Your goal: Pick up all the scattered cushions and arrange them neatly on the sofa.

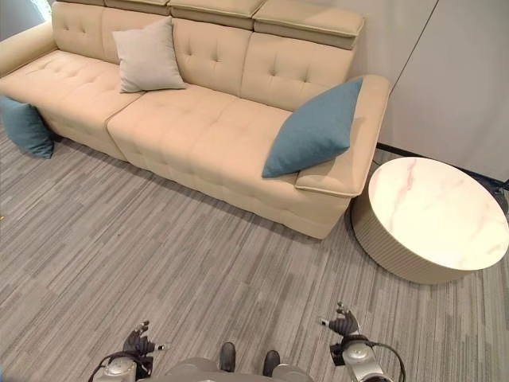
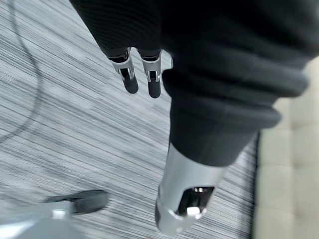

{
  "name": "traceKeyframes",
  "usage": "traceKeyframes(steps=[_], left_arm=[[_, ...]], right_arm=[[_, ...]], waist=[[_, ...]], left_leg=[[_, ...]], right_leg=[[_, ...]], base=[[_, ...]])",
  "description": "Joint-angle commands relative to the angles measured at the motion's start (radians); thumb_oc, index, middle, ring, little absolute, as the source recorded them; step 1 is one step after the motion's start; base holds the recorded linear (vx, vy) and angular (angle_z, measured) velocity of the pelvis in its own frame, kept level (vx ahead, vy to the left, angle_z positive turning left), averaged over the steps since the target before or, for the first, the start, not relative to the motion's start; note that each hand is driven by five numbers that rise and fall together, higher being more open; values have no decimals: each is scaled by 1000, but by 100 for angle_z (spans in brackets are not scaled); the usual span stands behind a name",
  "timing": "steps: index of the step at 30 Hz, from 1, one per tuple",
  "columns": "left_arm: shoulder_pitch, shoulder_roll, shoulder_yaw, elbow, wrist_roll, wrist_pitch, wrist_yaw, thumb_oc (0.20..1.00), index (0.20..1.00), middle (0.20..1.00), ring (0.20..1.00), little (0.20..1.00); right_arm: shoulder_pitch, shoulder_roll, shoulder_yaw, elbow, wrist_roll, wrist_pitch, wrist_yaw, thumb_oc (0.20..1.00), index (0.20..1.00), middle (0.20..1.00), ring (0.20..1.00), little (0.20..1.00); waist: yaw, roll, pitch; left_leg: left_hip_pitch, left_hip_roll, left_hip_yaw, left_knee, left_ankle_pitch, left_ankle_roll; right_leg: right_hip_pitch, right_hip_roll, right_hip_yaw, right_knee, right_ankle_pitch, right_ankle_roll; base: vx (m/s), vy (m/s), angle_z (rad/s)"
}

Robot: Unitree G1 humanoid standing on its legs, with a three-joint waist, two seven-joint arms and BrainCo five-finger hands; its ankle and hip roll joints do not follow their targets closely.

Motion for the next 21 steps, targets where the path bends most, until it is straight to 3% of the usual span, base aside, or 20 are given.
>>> traceKeyframes(steps=[1, 6, 21], left_arm=[[-72, -7, 15, 88, 55, -15, -9, 1000, 1000, 1000, 1000, 1000], [-60, -2, 36, 141, 76, -2, -10, 1000, 1000, 1000, 1000, 1000], [-56, -3, 25, 143, 93, 11, -20, 1000, 1000, 1000, 1000, 1000]], right_arm=[[-47, -6, 28, 52, -18, -5, -5, 1000, 1000, 1000, 1000, 1000], [-46, -3, 16, 143, -28, 13, -8, 1000, 1000, 1000, 1000, 1000], [-54, 15, 34, 134, -30, 28, 1, 1000, 1000, 1000, 1000, 1000]], waist=[[16, -40, -8], [23, -45, -6], [51, -69, 11]], left_leg=[[24, 52, -54, 4, -86, -80], [23, 53, -59, 4, -87, -80], [25, 44, -64, 4, -100, -61]], right_leg=[[-9, -94, -19, 9, 32, 108], [-7, -94, -26, 9, 28, 107], [2, -103, -37, 9, 23, 109]], base=[[0, 0, 0], [7, -1, 2], [19, 13, 3]])
